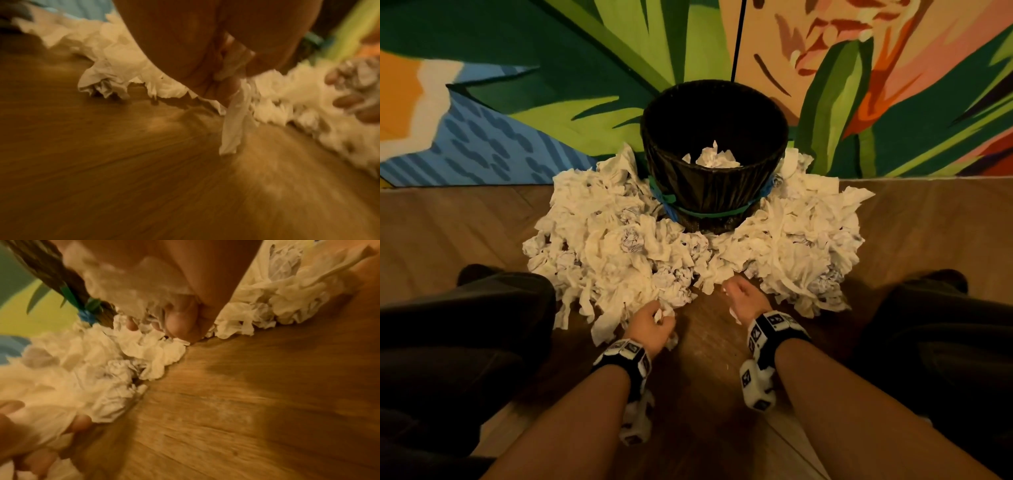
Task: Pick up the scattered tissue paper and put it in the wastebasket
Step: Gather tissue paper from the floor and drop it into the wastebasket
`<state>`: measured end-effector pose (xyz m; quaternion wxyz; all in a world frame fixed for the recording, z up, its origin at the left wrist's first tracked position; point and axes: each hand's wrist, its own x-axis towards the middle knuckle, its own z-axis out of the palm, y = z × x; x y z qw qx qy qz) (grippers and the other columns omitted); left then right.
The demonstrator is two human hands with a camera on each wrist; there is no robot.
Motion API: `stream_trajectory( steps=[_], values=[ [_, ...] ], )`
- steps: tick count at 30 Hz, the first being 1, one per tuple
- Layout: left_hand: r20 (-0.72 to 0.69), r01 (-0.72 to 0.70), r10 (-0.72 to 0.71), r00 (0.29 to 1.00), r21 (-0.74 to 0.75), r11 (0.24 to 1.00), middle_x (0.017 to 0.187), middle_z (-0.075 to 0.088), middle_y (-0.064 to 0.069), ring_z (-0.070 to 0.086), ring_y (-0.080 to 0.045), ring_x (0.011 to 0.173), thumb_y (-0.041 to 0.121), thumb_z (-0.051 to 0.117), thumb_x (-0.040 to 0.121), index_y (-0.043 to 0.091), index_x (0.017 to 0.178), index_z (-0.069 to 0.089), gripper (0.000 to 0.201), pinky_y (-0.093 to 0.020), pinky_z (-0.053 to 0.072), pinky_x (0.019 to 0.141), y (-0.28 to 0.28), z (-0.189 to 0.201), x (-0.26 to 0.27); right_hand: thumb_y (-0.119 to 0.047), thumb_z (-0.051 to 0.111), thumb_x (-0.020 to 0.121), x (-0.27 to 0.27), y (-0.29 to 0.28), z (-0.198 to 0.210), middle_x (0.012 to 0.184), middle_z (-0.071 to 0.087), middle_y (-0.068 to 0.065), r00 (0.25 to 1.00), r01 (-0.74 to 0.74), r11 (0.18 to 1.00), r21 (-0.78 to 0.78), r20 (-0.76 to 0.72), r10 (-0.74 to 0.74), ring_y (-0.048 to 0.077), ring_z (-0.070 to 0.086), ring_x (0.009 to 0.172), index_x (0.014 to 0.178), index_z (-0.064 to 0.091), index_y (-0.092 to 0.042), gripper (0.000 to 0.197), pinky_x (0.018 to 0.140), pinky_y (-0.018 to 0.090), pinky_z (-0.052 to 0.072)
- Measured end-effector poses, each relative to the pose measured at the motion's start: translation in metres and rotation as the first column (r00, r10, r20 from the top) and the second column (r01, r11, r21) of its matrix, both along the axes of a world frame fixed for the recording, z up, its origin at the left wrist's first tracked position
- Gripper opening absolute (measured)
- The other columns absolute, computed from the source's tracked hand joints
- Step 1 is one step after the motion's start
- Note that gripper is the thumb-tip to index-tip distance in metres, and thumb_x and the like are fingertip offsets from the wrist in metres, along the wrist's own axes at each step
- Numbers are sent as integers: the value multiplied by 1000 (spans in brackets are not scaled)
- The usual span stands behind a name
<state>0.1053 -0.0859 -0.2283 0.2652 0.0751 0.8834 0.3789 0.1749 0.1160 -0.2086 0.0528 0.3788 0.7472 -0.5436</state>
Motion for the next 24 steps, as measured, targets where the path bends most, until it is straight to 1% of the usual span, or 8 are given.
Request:
stream_trajectory(
  steps=[2,4,7,11,15,18,20,24],
  values=[
    [6,-103,103,995,117,988,70,69,0,67,-14,66,9,65,86,13,85,62,5,-30,52,63,3,10,-3,-45,39,97,-8,-2,9,140,52,10,999,30,999,-42,-36,-32,27,53,118,125,58,-12,47,104,39,40],
    [24,-163,161,987,200,966,71,68,-9,65,-23,62,2,62,85,8,87,58,8,-36,55,61,9,21,-5,-33,39,102,-14,-1,16,141,50,19,997,45,995,-85,-63,-51,34,48,127,126,54,0,43,108,42,35],
    [126,-273,245,961,301,914,62,58,-3,52,-22,58,9,53,91,20,96,65,17,-33,44,57,13,28,-7,-38,46,96,-18,1,27,116,63,6,995,45,996,-83,-82,-52,22,57,106,111,65,-18,31,93,34,43],
    [140,-240,211,967,235,942,80,69,7,63,-18,79,34,81,76,22,91,69,23,-30,52,75,15,37,-8,-52,69,62,-18,5,34,74,74,2,992,96,985,-141,-62,-106,25,70,71,79,59,-33,28,65,43,60],
    [135,-259,235,963,202,945,117,68,-14,65,-27,108,20,85,75,-6,120,59,59,-35,52,91,15,44,-18,-66,66,64,-18,4,42,64,72,-2,996,19,1000,-19,-90,-21,17,70,62,79,61,-34,36,64,39,58],
    [94,-294,279,956,305,906,73,62,-15,62,-28,70,8,68,82,17,76,61,13,-35,53,72,19,61,-29,-79,44,67,-22,0,54,54,64,-5,992,80,994,74,-106,-72,14,60,54,70,68,-35,50,59,30,46],
    [77,-319,313,947,350,881,69,59,-7,56,-22,67,13,60,86,27,63,47,30,-35,49,68,26,70,-39,-71,31,70,-26,0,66,54,59,-1,984,141,987,80,-123,-131,21,58,59,62,67,-26,59,60,34,45],
    [235,-442,375,897,537,719,106,73,-6,70,-32,90,19,48,100,16,107,62,15,-49,57,85,44,96,-62,-45,31,86,-42,0,94,75,57,6,969,146,988,47,-207,-133,26,53,72,69,61,-18,44,71,39,42]
  ],
)
